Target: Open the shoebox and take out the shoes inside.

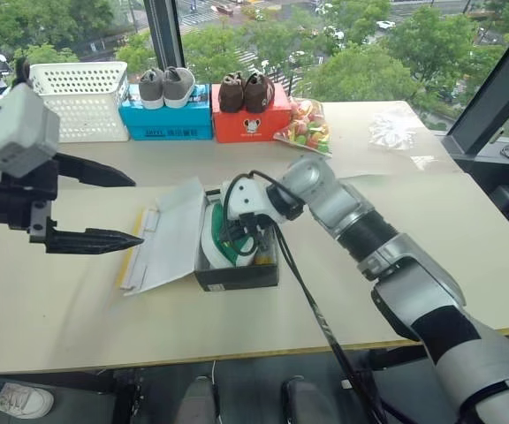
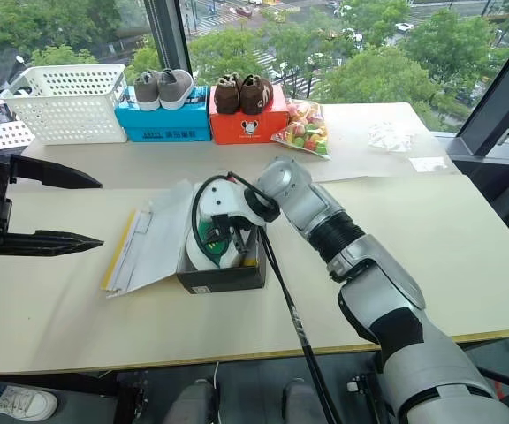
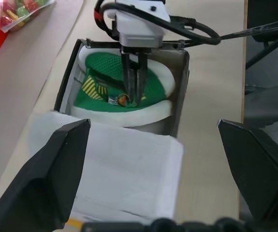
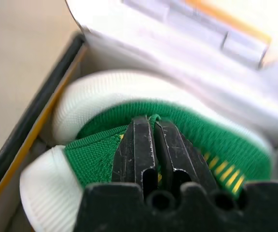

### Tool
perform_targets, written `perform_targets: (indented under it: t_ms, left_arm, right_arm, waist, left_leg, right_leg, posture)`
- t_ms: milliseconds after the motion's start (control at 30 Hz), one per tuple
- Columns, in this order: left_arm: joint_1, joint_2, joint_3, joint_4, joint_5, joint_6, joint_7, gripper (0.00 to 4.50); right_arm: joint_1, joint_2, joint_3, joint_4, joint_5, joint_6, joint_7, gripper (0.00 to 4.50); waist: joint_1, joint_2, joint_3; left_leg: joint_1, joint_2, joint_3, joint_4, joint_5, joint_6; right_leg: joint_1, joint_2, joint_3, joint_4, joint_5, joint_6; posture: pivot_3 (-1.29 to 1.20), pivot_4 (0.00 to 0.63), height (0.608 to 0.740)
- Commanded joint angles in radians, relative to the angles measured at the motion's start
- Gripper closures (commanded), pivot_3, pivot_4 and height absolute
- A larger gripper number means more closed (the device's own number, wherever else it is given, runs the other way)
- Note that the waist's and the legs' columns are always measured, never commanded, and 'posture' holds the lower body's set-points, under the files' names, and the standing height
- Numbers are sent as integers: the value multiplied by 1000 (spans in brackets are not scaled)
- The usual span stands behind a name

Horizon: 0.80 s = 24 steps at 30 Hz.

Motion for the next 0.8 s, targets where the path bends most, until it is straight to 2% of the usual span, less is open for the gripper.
perform_targets:
  t_ms: [33,267,367,500,667,800]
  left_arm:
    - [-45,13,-22,25,7,-36,1,0]
    - [-102,1,-85,50,18,-61,-4,0]
    - [-111,4,-94,56,20,-64,-9,0]
    - [-108,10,-90,61,18,-63,-16,0]
    - [-100,6,-88,65,20,-67,-20,0]
    - [-120,-21,-119,61,19,-70,-12,0]
  right_arm:
    - [-19,-4,-134,-160,94,83,13,4453]
    - [25,52,-272,-285,245,249,-4,4453]
    - [29,27,-286,-294,238,262,4,4453]
    - [-21,-118,-319,-230,188,232,42,4453]
    - [-58,-254,-365,-139,145,221,14,4453]
    - [-32,-313,-441,18,105,155,-115,4453]
  waist:
    - [-1,0,0]
    - [-3,0,0]
    - [-1,0,0]
    - [12,0,0]
    - [17,0,0]
    - [4,0,0]
  left_leg:
    - [0,0,0,0,0,0]
    - [0,0,0,0,0,0]
    - [0,0,0,0,0,0]
    - [0,0,0,0,0,0]
    - [-1,-1,0,0,0,0]
    - [0,-1,0,-2,0,0]
  right_leg:
    - [0,0,0,0,0,0]
    - [0,0,0,0,0,0]
    - [0,0,0,1,0,0]
    - [0,0,0,0,0,0]
    - [0,-1,0,-1,0,0]
    - [-1,0,0,-1,-1,-1]
  posture:
    - [0,150,740]
    - [0,150,740]
    - [0,150,740]
    - [0,150,740]
    - [0,150,740]
    - [0,150,740]
